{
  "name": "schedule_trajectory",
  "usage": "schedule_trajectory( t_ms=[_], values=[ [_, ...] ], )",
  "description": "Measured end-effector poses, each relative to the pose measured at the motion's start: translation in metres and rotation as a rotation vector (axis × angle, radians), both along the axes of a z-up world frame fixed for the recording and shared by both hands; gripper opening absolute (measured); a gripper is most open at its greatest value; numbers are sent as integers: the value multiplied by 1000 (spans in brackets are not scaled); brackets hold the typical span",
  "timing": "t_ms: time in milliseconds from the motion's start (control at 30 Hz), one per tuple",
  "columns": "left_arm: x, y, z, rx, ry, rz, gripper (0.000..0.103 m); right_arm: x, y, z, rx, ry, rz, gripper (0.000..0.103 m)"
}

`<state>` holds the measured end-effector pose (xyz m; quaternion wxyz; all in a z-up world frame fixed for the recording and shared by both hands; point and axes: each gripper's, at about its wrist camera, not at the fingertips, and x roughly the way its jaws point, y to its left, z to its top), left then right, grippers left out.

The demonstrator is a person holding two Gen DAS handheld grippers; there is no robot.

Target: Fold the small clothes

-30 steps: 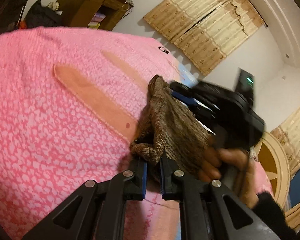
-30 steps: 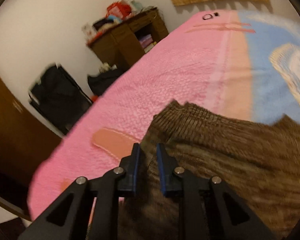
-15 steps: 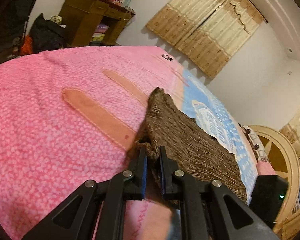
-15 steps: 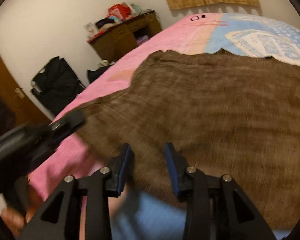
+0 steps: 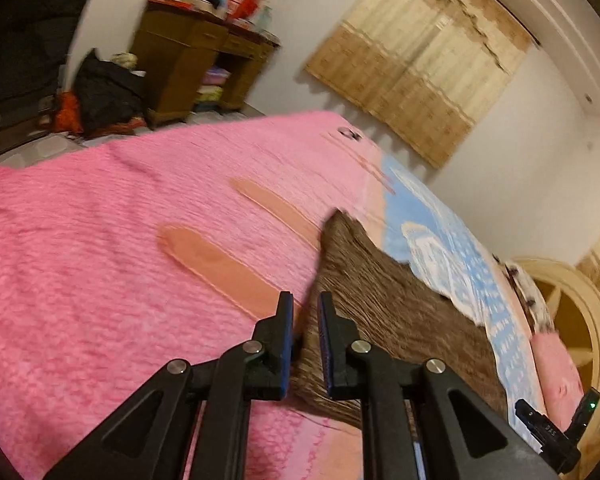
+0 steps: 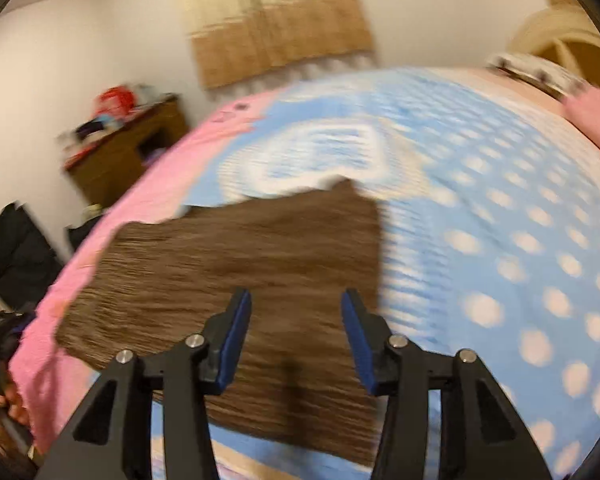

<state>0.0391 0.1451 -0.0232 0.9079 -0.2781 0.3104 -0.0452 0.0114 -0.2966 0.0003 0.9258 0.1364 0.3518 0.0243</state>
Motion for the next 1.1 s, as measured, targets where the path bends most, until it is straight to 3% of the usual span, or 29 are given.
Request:
schedule_trajectory(
  t_ms=[100,133,233,300,333,367,400,600,667,767,833,867,900,933,967,1000,1033,1100],
  values=[
    [17,-7,-19,-63,63,-95,12,-18,-19,-17,18,40,-46,60],
    [24,-4,-30,-131,101,-130,12,-26,-23,-20,33,43,-48,63],
    [28,-2,-43,-207,125,-181,12,-29,-20,-23,66,38,-31,64],
    [28,-5,-44,-174,139,-201,12,-25,-12,-24,60,22,-7,63],
    [27,-6,-44,-168,140,-212,12,-23,-5,-25,44,21,12,48],
    [26,-7,-44,-166,139,-218,12,-23,0,-25,20,26,36,17],
    [26,-9,-44,-167,140,-223,12,-23,2,-29,0,39,57,11],
    [23,-12,-49,-186,161,-255,13,-36,1,-36,-8,61,68,16],
    [19,-13,-46,-170,156,-266,13,-41,-6,-41,21,72,42,25],
    [18,-19,-43,-127,147,-291,26,-45,-7,-48,62,87,47,29],
    [18,-24,-40,-125,128,-308,45,-44,-4,-47,44,84,58,35],
    [17,-28,-37,-108,113,-311,46,-42,-3,-46,39,85,61,35],
    [18,-31,-36,-68,110,-306,46,-40,-3,-45,34,90,59,33],
    [18,-36,-34,-21,110,-308,46,-39,-2,-44,28,94,53,10],
    [17,-39,-32,7,105,-316,45,-40,-3,-40,26,85,53,11],
    [16,-40,-31,23,99,-320,34,-44,-3,-36,26,66,54,11],
    [15,-40,-31,33,102,-327,11,-49,-1,-29,8,35,58,11],
    [18,-39,-38,29,142,-342,6,-61,4,-17,-47,-13,78,11]
  ],
)
